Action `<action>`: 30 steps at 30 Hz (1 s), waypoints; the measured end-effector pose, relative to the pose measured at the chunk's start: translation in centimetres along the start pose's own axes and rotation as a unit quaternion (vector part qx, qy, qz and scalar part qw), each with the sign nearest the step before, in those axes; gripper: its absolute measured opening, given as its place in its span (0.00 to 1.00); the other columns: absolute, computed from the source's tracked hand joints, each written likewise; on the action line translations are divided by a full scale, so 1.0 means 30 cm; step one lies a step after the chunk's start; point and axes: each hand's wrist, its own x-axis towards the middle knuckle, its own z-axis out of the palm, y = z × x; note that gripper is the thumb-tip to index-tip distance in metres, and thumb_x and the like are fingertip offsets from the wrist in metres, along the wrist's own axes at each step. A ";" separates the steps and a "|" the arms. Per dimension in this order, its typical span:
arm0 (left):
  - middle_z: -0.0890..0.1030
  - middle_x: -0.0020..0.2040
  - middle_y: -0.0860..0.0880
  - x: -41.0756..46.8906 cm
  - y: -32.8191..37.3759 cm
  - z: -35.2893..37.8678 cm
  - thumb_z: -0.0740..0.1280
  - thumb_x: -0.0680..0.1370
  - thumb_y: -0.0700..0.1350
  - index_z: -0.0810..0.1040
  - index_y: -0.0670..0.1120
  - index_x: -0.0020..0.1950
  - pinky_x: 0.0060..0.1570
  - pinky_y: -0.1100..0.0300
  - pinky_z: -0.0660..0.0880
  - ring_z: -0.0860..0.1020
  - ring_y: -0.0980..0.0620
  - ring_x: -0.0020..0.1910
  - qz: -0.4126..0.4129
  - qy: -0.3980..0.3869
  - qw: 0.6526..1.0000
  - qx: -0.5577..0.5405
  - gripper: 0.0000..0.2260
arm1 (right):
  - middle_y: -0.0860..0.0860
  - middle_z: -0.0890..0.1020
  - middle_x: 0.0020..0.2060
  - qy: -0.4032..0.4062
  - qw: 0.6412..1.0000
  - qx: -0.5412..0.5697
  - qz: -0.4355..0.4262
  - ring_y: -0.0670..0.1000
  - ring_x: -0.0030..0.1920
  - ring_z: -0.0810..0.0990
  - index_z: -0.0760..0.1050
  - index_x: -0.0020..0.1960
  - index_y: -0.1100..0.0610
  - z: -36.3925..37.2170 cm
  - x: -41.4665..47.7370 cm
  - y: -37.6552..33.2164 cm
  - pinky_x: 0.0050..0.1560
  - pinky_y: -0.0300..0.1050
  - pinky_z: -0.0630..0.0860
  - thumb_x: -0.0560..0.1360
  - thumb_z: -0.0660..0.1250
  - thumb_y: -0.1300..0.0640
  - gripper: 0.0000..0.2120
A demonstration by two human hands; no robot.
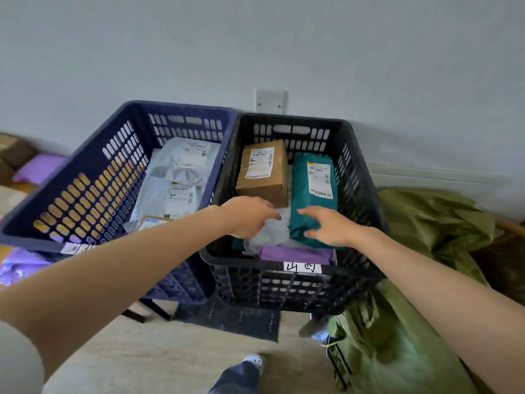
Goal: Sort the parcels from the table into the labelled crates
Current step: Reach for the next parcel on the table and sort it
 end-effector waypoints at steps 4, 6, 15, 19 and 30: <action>0.68 0.73 0.50 -0.133 0.011 -0.043 0.57 0.81 0.42 0.67 0.52 0.73 0.68 0.50 0.65 0.65 0.49 0.72 -0.075 0.104 0.988 -0.086 0.20 | 0.50 0.67 0.73 0.054 0.993 0.102 -0.036 0.50 0.72 0.66 0.64 0.75 0.53 0.019 -0.033 -0.108 0.70 0.44 0.63 0.78 0.67 0.58 0.27; 0.67 0.73 0.50 -0.210 0.003 -0.053 0.57 0.82 0.42 0.66 0.52 0.73 0.67 0.51 0.67 0.65 0.48 0.72 -0.110 0.124 0.981 -0.100 0.19 | 0.50 0.66 0.73 0.065 0.990 0.108 -0.066 0.50 0.72 0.65 0.64 0.74 0.54 0.035 -0.037 -0.175 0.69 0.42 0.61 0.78 0.66 0.58 0.26; 0.69 0.72 0.52 -0.620 -0.158 -0.060 0.58 0.81 0.41 0.68 0.53 0.72 0.63 0.49 0.71 0.69 0.49 0.69 -0.272 0.184 0.936 -0.122 0.19 | 0.54 0.69 0.71 0.106 0.963 0.208 -0.134 0.54 0.69 0.69 0.66 0.73 0.56 0.029 0.066 -0.561 0.63 0.48 0.70 0.78 0.66 0.58 0.24; 0.70 0.72 0.49 -0.811 -0.256 -0.020 0.57 0.81 0.41 0.67 0.53 0.73 0.65 0.49 0.69 0.69 0.47 0.69 -0.346 0.184 0.908 -0.146 0.20 | 0.54 0.71 0.69 0.109 0.953 0.238 -0.155 0.53 0.67 0.72 0.67 0.72 0.57 0.071 0.121 -0.770 0.59 0.42 0.69 0.78 0.66 0.59 0.23; 0.73 0.68 0.47 -1.269 -0.596 0.161 0.58 0.80 0.39 0.69 0.50 0.72 0.61 0.58 0.68 0.72 0.46 0.65 -0.437 0.236 0.847 -0.191 0.20 | 0.55 0.71 0.69 0.064 0.942 0.240 -0.227 0.51 0.64 0.74 0.67 0.72 0.58 0.337 0.256 -1.346 0.56 0.39 0.68 0.78 0.64 0.61 0.23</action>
